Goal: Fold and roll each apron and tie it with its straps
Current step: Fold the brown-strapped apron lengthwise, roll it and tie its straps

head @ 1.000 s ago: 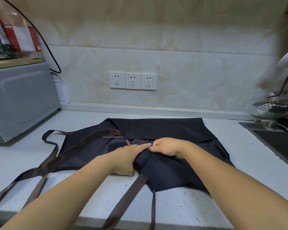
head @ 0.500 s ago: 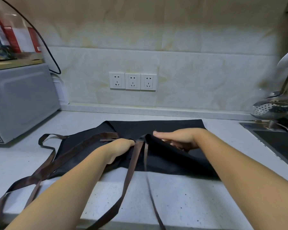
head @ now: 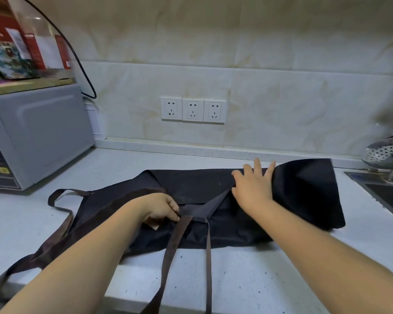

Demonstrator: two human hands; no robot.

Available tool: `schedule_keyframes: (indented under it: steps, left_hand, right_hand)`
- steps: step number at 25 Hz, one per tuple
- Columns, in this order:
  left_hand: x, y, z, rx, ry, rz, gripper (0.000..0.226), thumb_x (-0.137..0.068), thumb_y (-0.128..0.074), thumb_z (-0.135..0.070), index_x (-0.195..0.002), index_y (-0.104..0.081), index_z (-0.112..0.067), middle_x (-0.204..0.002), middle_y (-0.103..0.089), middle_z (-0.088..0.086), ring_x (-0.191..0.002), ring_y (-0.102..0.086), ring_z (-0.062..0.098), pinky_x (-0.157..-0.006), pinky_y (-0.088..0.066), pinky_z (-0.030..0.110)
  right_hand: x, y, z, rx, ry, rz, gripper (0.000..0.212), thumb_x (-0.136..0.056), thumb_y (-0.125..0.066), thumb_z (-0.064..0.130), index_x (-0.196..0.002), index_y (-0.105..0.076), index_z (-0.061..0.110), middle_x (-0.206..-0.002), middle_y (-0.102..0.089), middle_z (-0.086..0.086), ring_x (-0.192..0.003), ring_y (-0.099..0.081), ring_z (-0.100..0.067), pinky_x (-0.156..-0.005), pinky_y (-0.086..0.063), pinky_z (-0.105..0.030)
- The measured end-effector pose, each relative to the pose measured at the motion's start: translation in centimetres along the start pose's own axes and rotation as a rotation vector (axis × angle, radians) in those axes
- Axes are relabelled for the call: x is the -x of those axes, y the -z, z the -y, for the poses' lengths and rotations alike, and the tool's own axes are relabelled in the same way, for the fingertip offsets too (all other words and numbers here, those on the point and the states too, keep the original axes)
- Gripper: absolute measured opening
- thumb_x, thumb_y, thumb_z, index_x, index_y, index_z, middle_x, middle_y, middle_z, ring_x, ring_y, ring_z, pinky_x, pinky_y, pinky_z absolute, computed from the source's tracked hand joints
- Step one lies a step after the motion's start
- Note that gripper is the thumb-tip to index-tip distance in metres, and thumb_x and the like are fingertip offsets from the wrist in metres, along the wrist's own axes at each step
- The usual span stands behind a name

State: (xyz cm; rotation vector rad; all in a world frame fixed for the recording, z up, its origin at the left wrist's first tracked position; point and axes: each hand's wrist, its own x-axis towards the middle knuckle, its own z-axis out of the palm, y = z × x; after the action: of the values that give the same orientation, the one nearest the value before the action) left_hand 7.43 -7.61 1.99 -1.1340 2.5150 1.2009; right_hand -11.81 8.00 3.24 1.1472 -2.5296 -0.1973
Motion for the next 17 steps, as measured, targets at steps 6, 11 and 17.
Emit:
schedule_keyframes:
  steps: [6,11,17]
  left_hand:
    - [-1.6,-2.0,0.2,0.025,-0.155,-0.183,0.048,-0.09,-0.038,0.01,-0.102,-0.074,-0.02,-0.104,-0.072,-0.002,-0.097,-0.066,0.015,-0.083,-0.051,0.02]
    - [-1.7,-2.6,0.3,-0.095,-0.136,-0.268,0.047,-0.086,-0.037,0.001,-0.086,-0.071,-0.031,-0.102,-0.072,-0.005,-0.095,-0.065,0.016,-0.087,-0.053,0.029]
    - [-1.8,-2.4,-1.4,-0.12,-0.23,-0.359,0.036,-0.094,-0.037,-0.016,-0.112,-0.061,-0.037,-0.12,-0.062,-0.009,-0.108,-0.057,0.015,-0.098,-0.046,0.035]
  right_hand:
    - [3.2,-3.9,1.8,-0.173,0.042,-0.09,0.061,-0.096,-0.049,0.042,-0.15,-0.028,0.024,-0.16,-0.015,-0.016,-0.148,0.001,-0.038,-0.119,0.0,-0.056]
    - [3.6,-6.0,0.4,-0.375,-0.186,0.23,0.057,-0.098,-0.029,0.055,-0.151,-0.021,0.035,-0.162,-0.01,-0.005,-0.148,0.003,-0.033,-0.115,0.0,-0.063]
    - [3.5,-6.3,0.1,-0.459,-0.214,0.387,0.06,-0.099,-0.02,0.057,-0.153,-0.013,0.034,-0.162,-0.002,-0.005,-0.148,0.007,-0.033,-0.115,0.004,-0.059]
